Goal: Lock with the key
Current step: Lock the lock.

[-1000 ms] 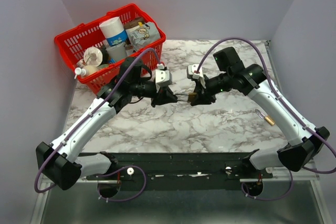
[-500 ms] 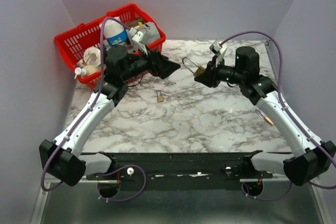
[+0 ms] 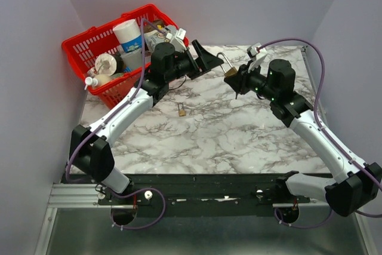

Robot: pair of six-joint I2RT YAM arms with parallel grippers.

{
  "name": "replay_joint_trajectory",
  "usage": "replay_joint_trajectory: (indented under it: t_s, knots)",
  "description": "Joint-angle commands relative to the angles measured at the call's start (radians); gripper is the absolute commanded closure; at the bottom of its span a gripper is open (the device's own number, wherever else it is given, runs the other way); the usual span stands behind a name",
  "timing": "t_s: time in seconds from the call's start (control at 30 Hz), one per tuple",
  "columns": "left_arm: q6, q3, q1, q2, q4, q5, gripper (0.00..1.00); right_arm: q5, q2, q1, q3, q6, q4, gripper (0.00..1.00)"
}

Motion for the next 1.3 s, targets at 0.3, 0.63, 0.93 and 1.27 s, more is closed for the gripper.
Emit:
replay_joint_trajectory:
  t_s: [0.3, 0.63, 0.93, 1.27]
  knots:
    - [-0.156, 0.024, -0.048, 0.082, 0.149, 0.013, 0.06, 0.046, -0.024, 0.03, -0.015, 0.022, 0.167, 0.99]
    - [-0.168, 0.025, -0.066, 0.087, 0.187, 0.019, 0.17, 0.064, -0.028, 0.054, -0.049, 0.002, 0.181, 0.99]
    - [-0.189, 0.018, -0.071, 0.091, 0.162, 0.002, 0.28, 0.15, -0.033, 0.071, -0.049, -0.017, 0.19, 0.99]
    - [-0.183, 0.039, -0.078, 0.105, 0.112, -0.016, 0.29, 0.216, -0.021, 0.099, -0.043, -0.047, 0.205, 0.99]
